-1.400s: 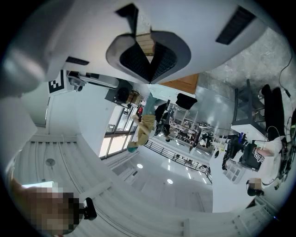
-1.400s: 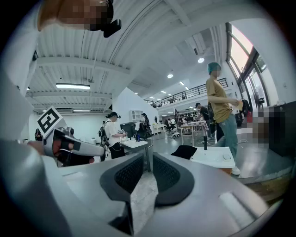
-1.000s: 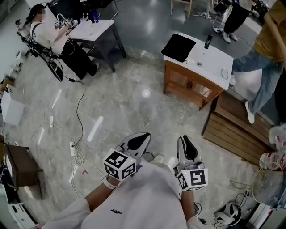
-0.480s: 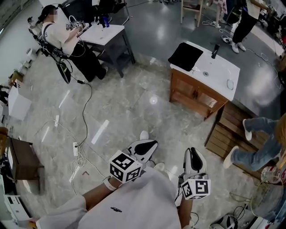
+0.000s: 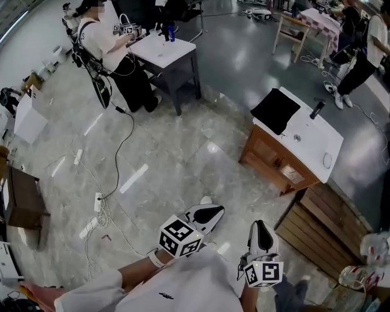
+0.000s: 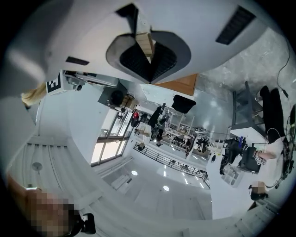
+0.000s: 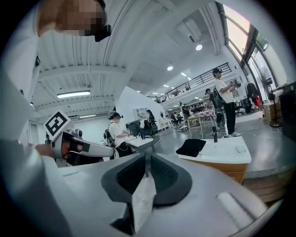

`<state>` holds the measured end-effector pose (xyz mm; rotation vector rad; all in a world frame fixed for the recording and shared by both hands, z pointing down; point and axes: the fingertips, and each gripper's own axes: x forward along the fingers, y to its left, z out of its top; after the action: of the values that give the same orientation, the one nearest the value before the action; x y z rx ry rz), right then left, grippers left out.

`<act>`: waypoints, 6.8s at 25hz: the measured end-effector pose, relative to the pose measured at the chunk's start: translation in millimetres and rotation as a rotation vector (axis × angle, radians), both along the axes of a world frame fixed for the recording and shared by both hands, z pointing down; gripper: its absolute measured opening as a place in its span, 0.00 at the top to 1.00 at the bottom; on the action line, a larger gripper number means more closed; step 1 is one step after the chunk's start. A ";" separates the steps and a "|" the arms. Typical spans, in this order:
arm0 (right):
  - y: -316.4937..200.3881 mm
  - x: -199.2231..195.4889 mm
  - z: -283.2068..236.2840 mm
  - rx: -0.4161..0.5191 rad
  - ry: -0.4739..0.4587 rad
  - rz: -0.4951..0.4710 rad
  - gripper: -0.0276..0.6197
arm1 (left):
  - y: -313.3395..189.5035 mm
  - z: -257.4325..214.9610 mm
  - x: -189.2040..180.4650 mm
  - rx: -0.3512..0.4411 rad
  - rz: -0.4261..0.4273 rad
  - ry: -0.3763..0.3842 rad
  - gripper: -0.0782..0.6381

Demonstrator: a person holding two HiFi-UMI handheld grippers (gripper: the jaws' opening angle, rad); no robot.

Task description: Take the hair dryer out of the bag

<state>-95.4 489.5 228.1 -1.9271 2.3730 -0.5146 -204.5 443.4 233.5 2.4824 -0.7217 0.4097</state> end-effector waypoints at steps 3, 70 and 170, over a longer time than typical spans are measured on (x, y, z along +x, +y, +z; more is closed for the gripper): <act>-45.7 -2.1 -6.9 -0.005 0.022 -0.026 0.88 | -42.7 -6.5 0.1 -0.005 -0.018 0.024 0.88; -523.8 181.9 122.8 -0.148 0.277 -0.358 0.78 | -469.5 121.1 198.9 -0.141 -0.112 -0.164 0.88; -629.2 278.2 218.4 -0.252 0.103 -0.125 0.91 | -584.4 332.6 355.7 -0.023 0.144 -0.529 0.44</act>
<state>182.9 -139.8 446.5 -1.9505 2.6184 -0.7750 151.2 -141.0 566.1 2.4257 -0.7265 1.1483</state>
